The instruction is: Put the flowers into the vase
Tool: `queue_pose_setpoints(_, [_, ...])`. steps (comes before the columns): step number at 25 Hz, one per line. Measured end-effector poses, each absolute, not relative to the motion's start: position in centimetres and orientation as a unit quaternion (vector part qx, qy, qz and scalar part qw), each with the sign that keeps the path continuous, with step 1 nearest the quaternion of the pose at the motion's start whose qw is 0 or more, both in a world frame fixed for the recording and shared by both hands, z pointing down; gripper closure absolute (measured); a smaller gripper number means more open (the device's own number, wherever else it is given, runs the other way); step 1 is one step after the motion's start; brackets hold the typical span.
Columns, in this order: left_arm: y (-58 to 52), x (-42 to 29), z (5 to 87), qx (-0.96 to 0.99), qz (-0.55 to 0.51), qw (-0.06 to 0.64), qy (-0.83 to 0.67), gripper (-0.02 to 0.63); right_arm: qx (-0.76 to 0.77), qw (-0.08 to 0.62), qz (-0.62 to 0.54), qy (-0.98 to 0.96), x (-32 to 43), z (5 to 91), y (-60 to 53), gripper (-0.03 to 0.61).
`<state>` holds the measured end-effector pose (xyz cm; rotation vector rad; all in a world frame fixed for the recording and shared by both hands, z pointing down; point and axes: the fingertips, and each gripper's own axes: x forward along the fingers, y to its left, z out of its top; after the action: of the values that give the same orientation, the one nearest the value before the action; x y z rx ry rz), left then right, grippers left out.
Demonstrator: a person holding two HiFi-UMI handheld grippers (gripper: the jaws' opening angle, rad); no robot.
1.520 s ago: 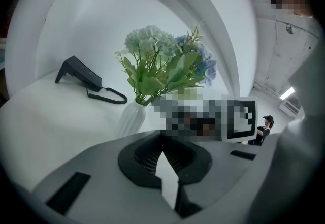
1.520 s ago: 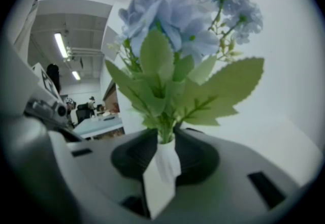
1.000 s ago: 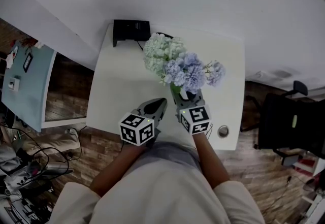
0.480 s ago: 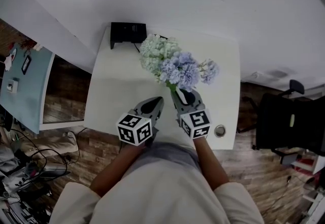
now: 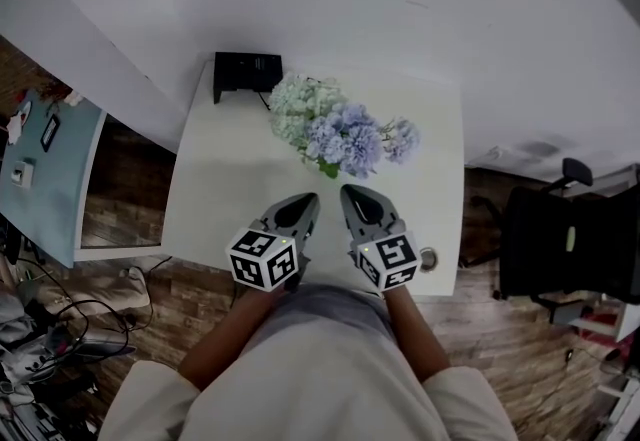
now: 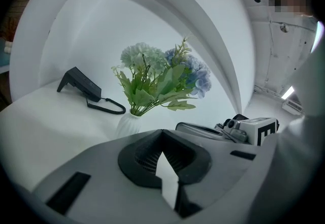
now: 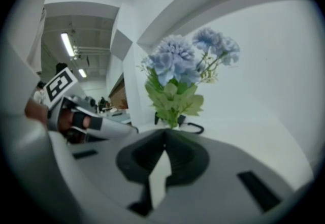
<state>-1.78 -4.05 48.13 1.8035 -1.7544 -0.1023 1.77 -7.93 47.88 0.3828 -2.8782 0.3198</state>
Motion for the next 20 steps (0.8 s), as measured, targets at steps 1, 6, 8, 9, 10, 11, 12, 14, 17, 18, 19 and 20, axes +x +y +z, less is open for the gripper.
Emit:
queue_pose_setpoints(1, [-4.0, -1.8, 48.0, 0.682, -0.039, 0.302, -0.665, 0.592, 0.130, 0.109, 0.108, -0.979, 2.0, 47.7, -7.8, 0.555])
queue_pose_setpoints(6, [-4.0, -1.5, 47.3, 0.684, -0.039, 0.286, -0.670, 0.592, 0.129, 0.104, 0.113, -0.980, 3.1, 46.6, -7.1, 0.555])
queue_pose_setpoints(8, [-4.0, -1.3, 47.1, 0.685, -0.039, 0.281, -0.671, 0.592, 0.128, 0.100, 0.115, -0.980, 3.6, 46.1, -6.7, 0.555])
queue_pose_setpoints(9, [-3.9, -1.2, 47.0, 0.686, -0.039, 0.280, -0.671, 0.592, 0.128, 0.097, 0.116, -0.980, 3.8, 45.8, -6.5, 0.555])
queue_pose_setpoints(10, [-3.9, -1.1, 46.9, 0.686, -0.040, 0.279, -0.671, 0.592, 0.127, 0.095, 0.118, -0.980, 3.9, 45.5, -6.3, 0.555])
queue_pose_setpoints(11, [-3.9, -1.1, 46.8, 0.687, -0.040, 0.277, -0.671, 0.592, 0.126, 0.094, 0.119, -0.980, 4.1, 45.2, -6.2, 0.555])
queue_pose_setpoints(12, [-3.9, -1.1, 46.7, 0.687, -0.041, 0.275, -0.672, 0.592, 0.126, 0.094, 0.119, -0.980, 4.3, 44.9, -6.0, 0.555])
queue_pose_setpoints(14, [-3.9, -1.1, 46.4, 0.687, -0.040, 0.267, -0.675, 0.592, 0.126, 0.093, 0.119, -0.981, 4.6, 44.5, -5.7, 0.555])
queue_pose_setpoints(17, [-3.8, -0.9, 46.0, 0.688, -0.039, 0.255, -0.678, 0.592, 0.126, 0.090, 0.120, -0.981, 5.2, 44.1, -5.4, 0.555])
queue_pose_setpoints(18, [-3.7, -0.8, 45.8, 0.689, -0.039, 0.252, -0.679, 0.592, 0.126, 0.091, 0.119, -0.981, 5.3, 44.0, -5.4, 0.555])
queue_pose_setpoints(19, [-3.6, -0.7, 45.7, 0.689, -0.038, 0.249, -0.680, 0.591, 0.126, 0.091, 0.119, -0.981, 5.4, 44.0, -5.3, 0.555])
queue_pose_setpoints(20, [-3.5, -0.6, 45.6, 0.689, -0.037, 0.247, -0.680, 0.592, 0.126, 0.090, 0.118, -0.981, 5.5, 44.0, -5.2, 0.555])
